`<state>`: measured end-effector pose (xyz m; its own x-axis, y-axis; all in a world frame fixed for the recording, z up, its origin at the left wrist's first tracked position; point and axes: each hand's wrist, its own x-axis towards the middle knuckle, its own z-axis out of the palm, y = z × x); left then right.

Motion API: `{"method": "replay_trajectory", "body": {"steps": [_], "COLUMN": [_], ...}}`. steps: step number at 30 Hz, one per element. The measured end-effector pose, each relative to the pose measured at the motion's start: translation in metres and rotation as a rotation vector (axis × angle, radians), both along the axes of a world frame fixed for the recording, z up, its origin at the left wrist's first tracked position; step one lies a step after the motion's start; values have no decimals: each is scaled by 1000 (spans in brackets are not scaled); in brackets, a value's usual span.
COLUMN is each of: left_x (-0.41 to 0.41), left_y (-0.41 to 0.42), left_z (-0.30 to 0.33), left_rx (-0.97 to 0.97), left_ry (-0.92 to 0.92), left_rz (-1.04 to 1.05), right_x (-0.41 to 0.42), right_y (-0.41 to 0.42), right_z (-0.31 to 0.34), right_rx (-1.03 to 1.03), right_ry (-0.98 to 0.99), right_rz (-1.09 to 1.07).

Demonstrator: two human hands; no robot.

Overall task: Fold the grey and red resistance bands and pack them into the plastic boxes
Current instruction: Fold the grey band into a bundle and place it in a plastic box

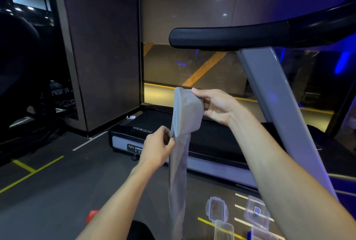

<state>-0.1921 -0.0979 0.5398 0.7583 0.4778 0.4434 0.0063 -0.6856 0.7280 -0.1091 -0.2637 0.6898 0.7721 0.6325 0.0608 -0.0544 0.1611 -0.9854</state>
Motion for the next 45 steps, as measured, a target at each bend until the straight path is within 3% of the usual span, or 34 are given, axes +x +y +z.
{"method": "replay_trajectory", "body": {"steps": [4,10,14,16,19,21,23,27,30,32,38,45], "left_x": [3,3,2,2,5,9,10,9,9,10,15,13], "left_y": [11,17,12,7,1,2,5,13,14,11,-3,-2], "left_z": [2,-8,-10,-7,3,4,0,-13,-17,-19,-16,-27], "left_rx": [-357,31,95,-73,-675,-855,-734,-290,-113,-103,-371,-71], "left_ry": [-41,-16,7,14,-3,-22,-38,-42,-9,6,-1,25], "left_rz": [-123,-103,24,55,-67,-149,-170,-173,-174,-192,-150,-212], "right_x": [6,7,6,6,6,7,8,10,11,12,14,13], "right_y": [-3,-3,0,0,0,-2,-4,-8,-10,-12,-12,-13], "right_z": [-5,-11,-14,-14,-15,-15,-17,-21,-23,-24,-26,-18], "right_rx": [69,95,103,118,128,139,147,143,150,158,152,166], "right_ry": [94,170,191,200,198,204,214,232,232,240,236,230], "right_rz": [19,19,33,34,44,50,55,83,80,78,89,53]}}
